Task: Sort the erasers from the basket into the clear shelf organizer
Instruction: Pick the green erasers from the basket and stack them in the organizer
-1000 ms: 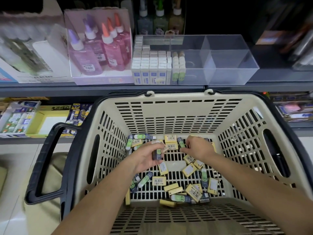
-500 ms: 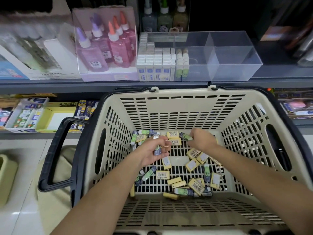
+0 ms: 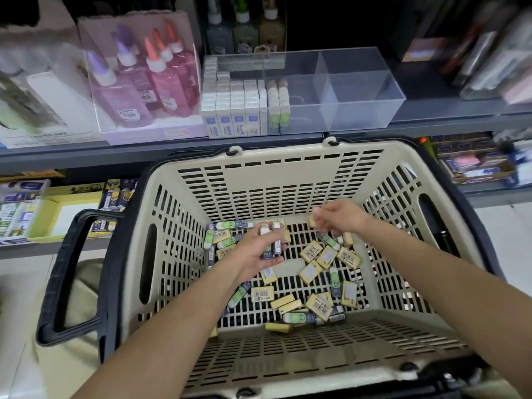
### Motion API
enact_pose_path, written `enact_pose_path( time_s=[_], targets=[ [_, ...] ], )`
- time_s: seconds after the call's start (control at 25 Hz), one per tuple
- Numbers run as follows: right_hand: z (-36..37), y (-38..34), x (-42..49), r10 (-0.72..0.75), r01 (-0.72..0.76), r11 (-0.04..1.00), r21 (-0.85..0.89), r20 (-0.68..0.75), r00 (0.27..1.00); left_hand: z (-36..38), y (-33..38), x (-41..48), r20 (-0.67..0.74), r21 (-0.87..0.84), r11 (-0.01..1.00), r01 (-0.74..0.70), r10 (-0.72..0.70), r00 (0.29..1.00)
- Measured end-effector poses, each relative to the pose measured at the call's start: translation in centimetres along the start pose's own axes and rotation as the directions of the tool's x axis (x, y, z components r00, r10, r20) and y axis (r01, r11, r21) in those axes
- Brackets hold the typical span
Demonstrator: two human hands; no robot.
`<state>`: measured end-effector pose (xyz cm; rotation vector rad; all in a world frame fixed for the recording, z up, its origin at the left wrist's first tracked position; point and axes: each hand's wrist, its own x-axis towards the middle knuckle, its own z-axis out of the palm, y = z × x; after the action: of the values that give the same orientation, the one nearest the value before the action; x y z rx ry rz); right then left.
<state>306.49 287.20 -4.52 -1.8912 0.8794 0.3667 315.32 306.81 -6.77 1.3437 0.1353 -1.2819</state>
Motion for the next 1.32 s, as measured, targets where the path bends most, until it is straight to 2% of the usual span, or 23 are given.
enact_pose_path(
  time_s=[0.08, 0.16, 0.24, 0.28, 0.32, 0.44, 0.52, 0.64, 0.76, 0.88, 0.96, 1.16, 1.24, 1.32],
  targets=[
    [-0.8, 1.8, 0.6, 0.026, -0.056, 0.92, -0.388, -0.082, 0.996, -0.2, 0.1, 0.1, 0.006, -0.062, 0.998, 0.015, -0.015, 1.0],
    [0.2, 3.1, 0.8, 0.045, -0.063, 0.728, -0.683, -0.044, 0.998, -0.4, 0.1, 0.2, 0.008, -0.083, 0.996, 0.021, -0.02, 1.0],
    [1.9, 3.6, 0.6, 0.041, -0.048, 0.533, -0.845, -0.03, 0.999, -0.4, 0.1, 0.3, -0.013, -0.075, 0.997, 0.025, -0.026, 1.0],
    [2.5, 3.6, 0.5, 0.023, -0.043, 0.487, -0.872, -0.037, 0.999, -0.4, 0.1, 0.3, -0.02, -0.073, 0.997, 0.028, -0.03, 0.999],
    [2.8, 3.7, 0.6, -0.001, -0.041, 0.483, -0.875, -0.048, 0.999, -0.4, 0.1, 0.3, -0.022, -0.075, 0.997, 0.031, -0.032, 0.999],
    [2.5, 4.0, 1.0, -0.079, -0.006, 0.528, -0.849, -0.056, 0.995, -0.6, 0.2, 0.2, -0.016, -0.084, 0.995, 0.045, -0.047, 0.999],
    [2.6, 4.2, 1.1, -0.078, 0.044, 0.524, -0.85, 0.003, 0.997, -0.8, 0.2, 0.1, -0.019, -0.076, 0.996, 0.052, -0.054, 0.998],
    [4.1, 4.2, 0.7, 0.001, 0.077, 0.647, -0.759, 0.102, 0.995, -1.0, 0.3, 0.1, -0.028, -0.056, 0.997, 0.062, -0.064, 0.998],
    [4.6, 3.2, 0.6, -0.043, 0.145, 0.707, -0.693, 0.163, 0.986, -1.2, 0.3, 0.1, -0.035, -0.048, 0.998, 0.047, -0.048, 0.998],
    [3.7, 0.8, -0.1, -0.154, 0.247, 0.85, -0.464, 0.231, 0.961, -1.0, 0.1, 0.5, -0.077, 0.106, 0.994, 0.004, 0.004, 0.997],
    [3.7, -0.9, -0.8, -0.225, 0.303, 0.902, -0.308, 0.263, 0.938, -0.6, -0.2, 0.6, -0.09, 0.203, 0.979, 0.003, 0.016, 0.996],
    [4.8, -2.2, -2.0, -0.309, 0.311, 0.95, 0.014, 0.181, 0.934, -0.8, 0.1, 0.2, 0.062, -0.006, 0.993, 0.116, -0.115, 0.991],
    [4.1, -1.8, -1.4, -0.278, 0.279, 0.96, 0.008, 0.131, 0.952, -0.6, 0.2, 0.1, 0.102, 0.019, 0.994, 0.106, -0.107, 0.989],
    [2.1, -0.4, -0.4, -0.195, 0.194, 0.976, -0.096, 0.0, 0.981, -0.2, 0.1, 0.1, 0.075, 0.017, 0.995, 0.095, -0.096, 0.992]
  ],
)
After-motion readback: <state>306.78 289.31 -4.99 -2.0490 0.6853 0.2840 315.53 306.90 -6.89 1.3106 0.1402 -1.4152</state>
